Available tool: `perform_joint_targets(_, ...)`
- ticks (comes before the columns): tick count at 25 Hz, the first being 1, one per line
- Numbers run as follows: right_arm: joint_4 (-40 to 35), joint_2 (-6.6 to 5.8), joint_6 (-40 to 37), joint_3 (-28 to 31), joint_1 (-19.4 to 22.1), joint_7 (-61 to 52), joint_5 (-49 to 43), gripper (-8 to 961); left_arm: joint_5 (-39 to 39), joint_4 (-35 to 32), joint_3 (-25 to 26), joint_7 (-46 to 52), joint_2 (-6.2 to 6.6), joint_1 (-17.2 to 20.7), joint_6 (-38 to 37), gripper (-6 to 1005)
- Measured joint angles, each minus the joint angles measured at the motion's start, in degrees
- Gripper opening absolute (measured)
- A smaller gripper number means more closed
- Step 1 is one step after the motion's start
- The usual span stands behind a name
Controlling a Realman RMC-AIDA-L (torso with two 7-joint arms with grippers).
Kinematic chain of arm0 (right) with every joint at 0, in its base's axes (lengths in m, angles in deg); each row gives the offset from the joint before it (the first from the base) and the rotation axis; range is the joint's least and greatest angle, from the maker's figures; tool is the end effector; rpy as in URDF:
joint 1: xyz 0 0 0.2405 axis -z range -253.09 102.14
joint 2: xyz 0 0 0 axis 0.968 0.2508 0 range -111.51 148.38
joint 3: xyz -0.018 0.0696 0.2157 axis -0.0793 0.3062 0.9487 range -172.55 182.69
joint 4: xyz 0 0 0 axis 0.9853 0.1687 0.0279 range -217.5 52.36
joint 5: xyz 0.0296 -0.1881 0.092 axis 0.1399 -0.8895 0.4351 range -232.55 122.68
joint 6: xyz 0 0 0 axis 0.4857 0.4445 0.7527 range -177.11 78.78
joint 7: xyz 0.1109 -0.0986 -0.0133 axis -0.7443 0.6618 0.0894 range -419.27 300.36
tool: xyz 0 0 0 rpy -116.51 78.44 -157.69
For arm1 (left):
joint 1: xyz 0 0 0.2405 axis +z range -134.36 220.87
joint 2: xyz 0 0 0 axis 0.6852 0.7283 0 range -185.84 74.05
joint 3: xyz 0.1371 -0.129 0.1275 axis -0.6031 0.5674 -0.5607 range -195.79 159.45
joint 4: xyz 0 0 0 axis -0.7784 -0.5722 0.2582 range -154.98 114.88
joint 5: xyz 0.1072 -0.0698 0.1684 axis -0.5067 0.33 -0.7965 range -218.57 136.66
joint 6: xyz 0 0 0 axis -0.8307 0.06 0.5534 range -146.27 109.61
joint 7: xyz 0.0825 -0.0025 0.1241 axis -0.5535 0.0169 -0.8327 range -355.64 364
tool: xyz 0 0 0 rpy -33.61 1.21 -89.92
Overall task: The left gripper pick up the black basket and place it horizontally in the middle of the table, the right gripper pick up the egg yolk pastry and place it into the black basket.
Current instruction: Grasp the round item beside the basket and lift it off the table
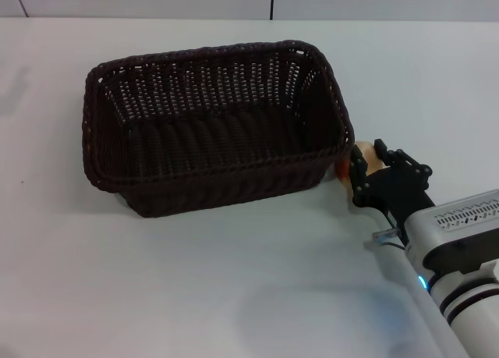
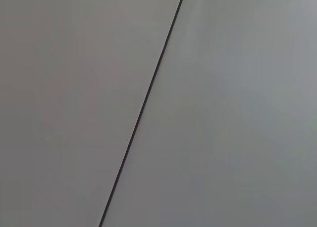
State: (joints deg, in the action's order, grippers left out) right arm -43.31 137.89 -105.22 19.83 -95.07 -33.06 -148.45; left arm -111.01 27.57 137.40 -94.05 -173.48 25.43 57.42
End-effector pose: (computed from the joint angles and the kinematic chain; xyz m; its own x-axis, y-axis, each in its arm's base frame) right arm 0.2416 0.2647 -0.1157 0.7608 -0.1858 -0.6218 -0.6469 -0.2939 -0.7037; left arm -0.2991 0.3201 0.1995 0.3796 -0.1818 0.9071 0.8457 -0.3294 -0.4199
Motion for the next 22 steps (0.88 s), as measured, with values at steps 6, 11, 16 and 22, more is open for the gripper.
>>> perform_joint_targets(6, 0.1, -0.06, -0.2, -0.4, 0.0, 0.1, -0.1, 219, 0.0, 0.0, 0.4, 0.3, -0.02, 0.2, 0.9, 587)
perform_joint_targets(11, 0.0, 0.01, -0.6, 0.1, 0.3, 0.2, -0.1, 94, 0.1, 0.0, 0.6, 0.8, -0.02, 0.6, 1.4, 587)
perform_joint_targets(16, -0.2, 0.11, -4.6, 0.3, 1.3, 0.4, 0.4, 61, 0.2, 0.0, 0.7, 1.1, -0.08, 0.9, 1.8, 587)
perform_joint_targets(22, 1.4, -0.07, -14.6, 1.3, 3.4, 5.6, 0.6, 46, 0.3, 0.5, 0.7, 1.5, -0.04, 1.2, 2.4, 587)
